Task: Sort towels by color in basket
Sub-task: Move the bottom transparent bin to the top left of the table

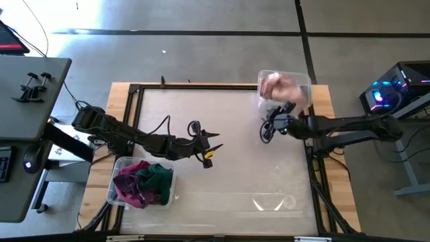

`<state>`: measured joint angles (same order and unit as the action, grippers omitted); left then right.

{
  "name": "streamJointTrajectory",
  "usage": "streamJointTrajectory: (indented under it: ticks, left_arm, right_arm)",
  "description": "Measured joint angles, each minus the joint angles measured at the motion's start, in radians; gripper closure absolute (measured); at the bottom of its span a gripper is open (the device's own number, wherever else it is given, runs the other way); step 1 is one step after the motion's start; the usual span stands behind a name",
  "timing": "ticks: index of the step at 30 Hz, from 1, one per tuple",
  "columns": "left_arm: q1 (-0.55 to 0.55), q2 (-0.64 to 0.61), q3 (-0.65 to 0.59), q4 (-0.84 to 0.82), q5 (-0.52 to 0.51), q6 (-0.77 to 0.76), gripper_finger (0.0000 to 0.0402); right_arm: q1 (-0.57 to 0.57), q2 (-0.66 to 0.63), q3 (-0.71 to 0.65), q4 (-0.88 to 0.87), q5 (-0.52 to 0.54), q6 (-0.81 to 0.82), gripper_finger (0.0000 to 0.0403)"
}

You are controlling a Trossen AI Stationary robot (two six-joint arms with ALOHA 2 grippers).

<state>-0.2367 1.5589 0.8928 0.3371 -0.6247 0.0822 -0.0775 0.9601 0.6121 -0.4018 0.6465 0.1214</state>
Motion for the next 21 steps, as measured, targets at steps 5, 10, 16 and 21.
streamJointTrajectory:
  ticks: [5,10,16,21]
  left_arm:
    - [0.0,0.0,0.0,-0.002,0.0,0.0,0.0218]
    - [-0.006,0.0,0.0,-0.001,0.0,0.001,0.0218]
    - [-0.036,-0.016,0.001,0.025,0.002,0.002,0.0218]
    - [-0.066,-0.08,0.072,-0.162,0.026,0.055,0.0218]
  right_arm:
    - [-0.02,-0.087,0.0,0.009,0.081,0.051,0.0203]
    - [0.063,-0.163,-0.002,0.094,0.016,0.062,0.0203]
    - [0.213,-0.147,-0.105,0.435,-0.132,0.089,0.0203]
    - [0.313,-0.049,-0.246,0.759,-0.147,0.155,0.0203]
